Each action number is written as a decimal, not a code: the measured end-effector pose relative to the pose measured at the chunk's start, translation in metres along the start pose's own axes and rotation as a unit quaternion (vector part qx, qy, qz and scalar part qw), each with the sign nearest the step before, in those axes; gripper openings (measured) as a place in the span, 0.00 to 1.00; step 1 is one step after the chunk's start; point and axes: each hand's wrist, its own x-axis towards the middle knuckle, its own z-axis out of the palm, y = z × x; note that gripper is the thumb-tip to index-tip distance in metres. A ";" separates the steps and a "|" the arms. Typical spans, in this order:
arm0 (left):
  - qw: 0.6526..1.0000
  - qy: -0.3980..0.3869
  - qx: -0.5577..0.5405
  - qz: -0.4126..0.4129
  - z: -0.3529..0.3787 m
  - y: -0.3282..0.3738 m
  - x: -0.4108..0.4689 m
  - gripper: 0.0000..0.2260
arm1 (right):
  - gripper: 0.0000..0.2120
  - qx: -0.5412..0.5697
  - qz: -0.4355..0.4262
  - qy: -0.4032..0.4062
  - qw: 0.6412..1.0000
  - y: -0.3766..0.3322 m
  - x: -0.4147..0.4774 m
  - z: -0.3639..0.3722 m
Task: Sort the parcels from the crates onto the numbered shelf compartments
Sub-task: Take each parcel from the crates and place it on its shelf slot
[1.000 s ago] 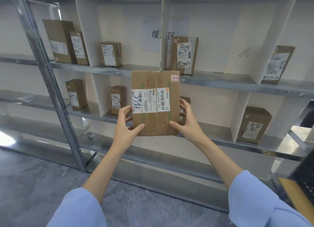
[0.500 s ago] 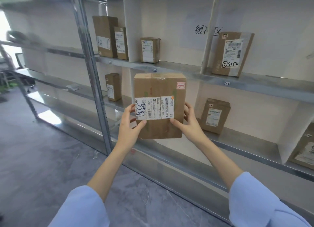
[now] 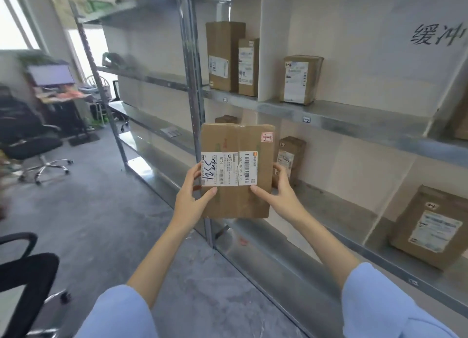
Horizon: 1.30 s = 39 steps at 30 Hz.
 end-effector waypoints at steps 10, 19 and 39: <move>0.999 0.028 0.016 -0.026 -0.003 -0.065 0.128 0.28 | 0.40 0.015 0.001 -0.035 0.999 0.041 0.159 0.030; 0.999 -0.017 0.023 -0.038 0.002 -0.121 0.210 0.28 | 0.37 0.026 0.035 -0.009 0.999 0.090 0.237 0.047; 0.971 -0.237 -0.007 -0.034 0.004 -0.291 0.420 0.26 | 0.38 -0.073 0.152 0.197 0.966 0.177 0.368 0.119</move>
